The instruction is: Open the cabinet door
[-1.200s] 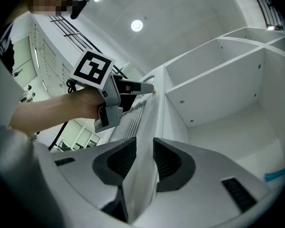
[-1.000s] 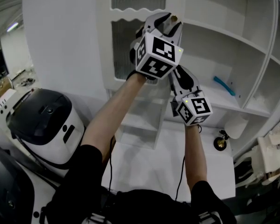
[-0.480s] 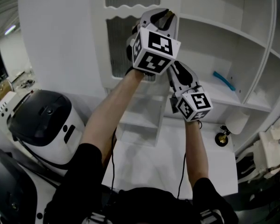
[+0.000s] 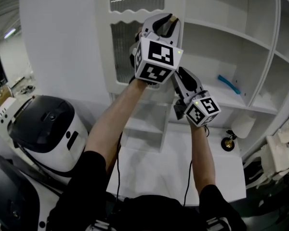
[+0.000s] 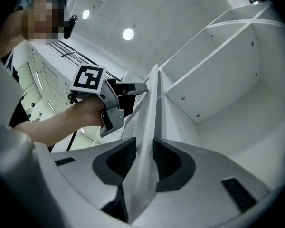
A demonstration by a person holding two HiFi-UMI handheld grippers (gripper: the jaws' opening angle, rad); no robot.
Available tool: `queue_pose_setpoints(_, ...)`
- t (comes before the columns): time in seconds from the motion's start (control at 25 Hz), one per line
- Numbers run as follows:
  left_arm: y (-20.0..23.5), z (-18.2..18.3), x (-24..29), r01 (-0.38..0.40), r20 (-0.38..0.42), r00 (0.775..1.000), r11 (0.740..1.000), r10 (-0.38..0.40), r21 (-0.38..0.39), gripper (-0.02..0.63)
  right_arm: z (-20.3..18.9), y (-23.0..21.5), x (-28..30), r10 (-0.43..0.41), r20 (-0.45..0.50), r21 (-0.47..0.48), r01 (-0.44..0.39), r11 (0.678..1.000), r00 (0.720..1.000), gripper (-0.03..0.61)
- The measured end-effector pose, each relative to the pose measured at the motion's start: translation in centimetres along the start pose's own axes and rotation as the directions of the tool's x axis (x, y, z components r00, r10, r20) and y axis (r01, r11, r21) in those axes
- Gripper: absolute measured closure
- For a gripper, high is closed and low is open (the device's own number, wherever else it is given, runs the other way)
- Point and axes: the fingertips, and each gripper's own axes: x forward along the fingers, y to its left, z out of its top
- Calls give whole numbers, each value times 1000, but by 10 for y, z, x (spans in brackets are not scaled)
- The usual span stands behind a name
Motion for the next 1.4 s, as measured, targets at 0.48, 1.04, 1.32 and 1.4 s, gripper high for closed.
queue_pose_setpoints(0.48,2,18,-24,-10,24,1000,1000,10,-13,535,11,23,-14,37,8,40,-38,999,999,471)
queue_pose_setpoints(1.04,11,43,-63,-38,27,999,999,37,23,532,27,64,-27,30,-8,63,-30,998,1000,485)
queue_pose_setpoints(1.32,18,86,-98,-87,162,984,989,67,118,604,33,69,-26,-42,18,151,39,988,999,493)
queue_pose_setpoints(1.4,27,99,-106,-105,181,980,988,83,117,604,32,70,-29,-46,25,194,41,980,999,495)
